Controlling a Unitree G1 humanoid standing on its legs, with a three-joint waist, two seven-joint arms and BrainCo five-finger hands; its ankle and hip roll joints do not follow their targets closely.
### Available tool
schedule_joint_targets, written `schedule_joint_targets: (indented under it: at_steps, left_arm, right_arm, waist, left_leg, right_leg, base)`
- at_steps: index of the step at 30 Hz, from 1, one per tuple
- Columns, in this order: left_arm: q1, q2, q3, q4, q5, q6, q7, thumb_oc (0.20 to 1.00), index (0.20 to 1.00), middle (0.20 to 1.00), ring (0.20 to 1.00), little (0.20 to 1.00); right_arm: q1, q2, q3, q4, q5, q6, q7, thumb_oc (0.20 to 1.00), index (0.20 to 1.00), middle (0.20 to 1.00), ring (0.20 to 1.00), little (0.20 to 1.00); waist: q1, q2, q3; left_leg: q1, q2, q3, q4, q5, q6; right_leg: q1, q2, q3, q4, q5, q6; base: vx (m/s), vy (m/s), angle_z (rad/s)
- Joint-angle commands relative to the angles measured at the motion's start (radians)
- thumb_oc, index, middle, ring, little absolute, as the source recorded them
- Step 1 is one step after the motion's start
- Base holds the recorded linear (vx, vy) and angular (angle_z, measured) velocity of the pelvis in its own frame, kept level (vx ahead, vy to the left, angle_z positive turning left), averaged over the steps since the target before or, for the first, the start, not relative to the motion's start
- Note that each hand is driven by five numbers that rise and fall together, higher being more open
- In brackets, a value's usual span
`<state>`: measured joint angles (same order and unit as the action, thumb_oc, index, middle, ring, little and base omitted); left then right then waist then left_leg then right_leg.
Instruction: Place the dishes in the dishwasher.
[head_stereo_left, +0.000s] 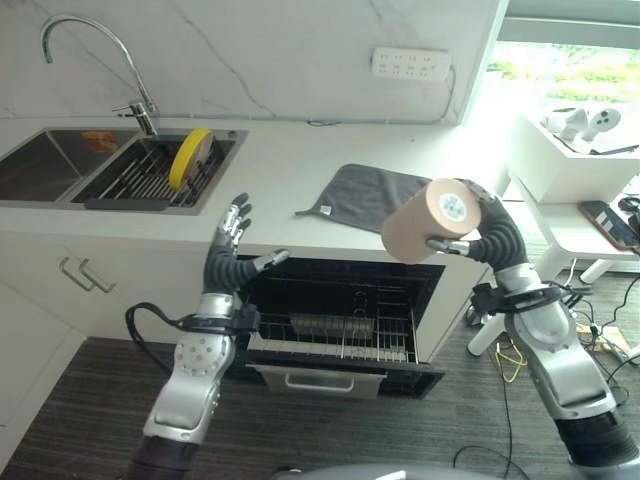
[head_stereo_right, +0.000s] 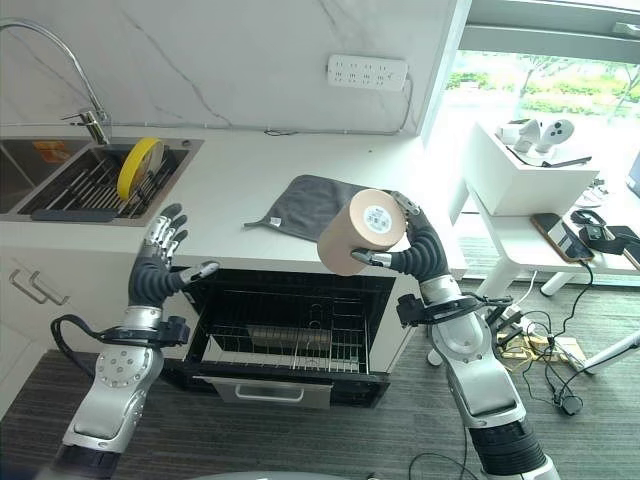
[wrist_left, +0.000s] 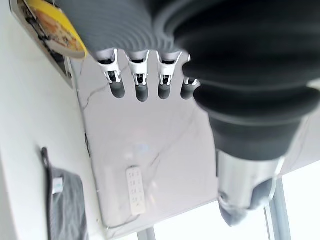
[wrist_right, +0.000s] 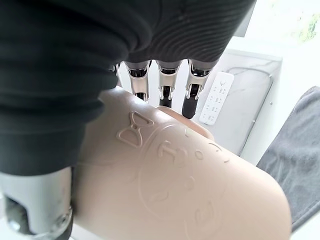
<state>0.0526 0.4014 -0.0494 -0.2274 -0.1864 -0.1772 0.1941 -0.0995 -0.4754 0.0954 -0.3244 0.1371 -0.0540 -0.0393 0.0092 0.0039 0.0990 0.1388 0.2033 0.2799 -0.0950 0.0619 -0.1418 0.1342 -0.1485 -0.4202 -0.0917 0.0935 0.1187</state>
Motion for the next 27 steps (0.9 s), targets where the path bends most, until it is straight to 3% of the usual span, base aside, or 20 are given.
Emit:
schedule_joint_targets:
  at_steps: [1,5,7,9,13,19,22,27]
  left_arm:
    - [-0.042,0.052,0.021,-0.069,-0.083,-0.044,-0.028,1.0,1.0,1.0,1.0,1.0]
    - [-0.015,0.059,0.064,-0.091,-0.108,-0.034,-0.069,1.0,1.0,1.0,1.0,1.0]
    - [-0.033,0.084,0.069,-0.087,-0.059,-0.058,-0.053,1.0,1.0,1.0,1.0,1.0]
    - [-0.107,0.116,0.046,-0.079,-0.048,-0.069,-0.058,1.0,1.0,1.0,1.0,1.0]
    - [-0.239,0.157,0.005,-0.046,-0.051,0.016,-0.039,1.0,1.0,1.0,1.0,1.0]
    - [-0.265,0.198,0.005,-0.07,0.009,-0.018,-0.014,1.0,1.0,1.0,1.0,1.0]
    - [-0.281,0.203,-0.001,-0.085,-0.03,-0.063,-0.028,1.0,1.0,1.0,1.0,1.0]
    - [-0.324,0.242,-0.005,-0.11,0.035,-0.109,-0.027,1.0,1.0,1.0,1.0,1.0]
  right_arm:
    - [-0.03,-0.015,-0.064,-0.093,-0.01,-0.072,0.012,0.2,0.2,0.2,0.2,0.2]
    - [0.015,-0.036,-0.113,-0.104,-0.003,-0.058,0.035,0.2,0.2,0.2,0.2,0.2]
    - [0.011,-0.055,-0.135,-0.1,0.003,-0.065,0.024,0.2,0.2,0.2,0.2,0.2]
    - [-0.037,-0.094,-0.148,-0.083,0.008,-0.1,-0.02,0.2,0.2,0.2,0.2,0.2]
    - [-0.173,-0.152,-0.15,-0.059,0.018,-0.09,-0.048,0.2,0.2,0.2,0.2,0.2]
    - [-0.206,-0.193,-0.146,-0.073,-0.026,-0.106,-0.086,0.2,0.2,0.2,0.2,0.2]
    - [-0.233,-0.201,-0.128,-0.061,-0.062,-0.101,-0.109,0.2,0.2,0.2,0.2,0.2]
    - [-0.282,-0.217,-0.118,-0.06,-0.088,-0.081,-0.121,0.2,0.2,0.2,0.2,0.2]
  waist:
    - [0.004,-0.012,-0.006]
    - [0.0,-0.017,0.007]
    - [0.001,-0.016,0.049]
    - [0.013,-0.03,0.135]
    - [0.004,-0.036,0.228]
    - [-0.013,-0.03,0.286]
    - [-0.015,-0.02,0.305]
    - [-0.017,-0.014,0.328]
  left_leg:
    - [0.03,0.051,0.021,0.008,-0.069,0.002]
    - [0.021,0.045,0.006,0.008,-0.065,0.002]
    - [0.008,0.037,-0.02,0.01,-0.05,0.001]
    - [-0.118,0.047,-0.069,0.151,-0.069,-0.02]
    - [-0.307,0.08,-0.107,0.308,-0.115,-0.026]
    - [-0.433,0.08,-0.128,0.417,-0.153,-0.006]
    - [-0.45,0.086,-0.119,0.421,-0.154,-0.004]
    - [-0.47,0.089,-0.108,0.435,-0.159,-0.003]
  right_leg:
    - [0.06,-0.074,0.019,0.004,-0.114,0.045]
    - [0.077,-0.045,0.024,0.004,-0.13,0.027]
    - [0.035,-0.033,0.046,0.091,-0.168,0.017]
    - [-0.074,-0.049,0.085,0.21,-0.202,0.011]
    - [-0.269,-0.088,0.13,0.356,-0.232,0.014]
    - [-0.435,-0.145,0.161,0.5,-0.251,0.028]
    - [-0.465,-0.166,0.158,0.521,-0.25,0.04]
    - [-0.507,-0.186,0.163,0.559,-0.252,0.052]
  base:
    - [0.11,-0.016,0.03]
    - [0.13,-0.011,0.06]
    - [0.0,-0.018,0.12]
    - [-0.31,-0.138,0.16]
    - [-0.31,-0.048,0.27]
    - [-0.15,0.034,-0.06]
    - [-0.1,0.045,0.05]
    - [-0.08,0.04,0.04]
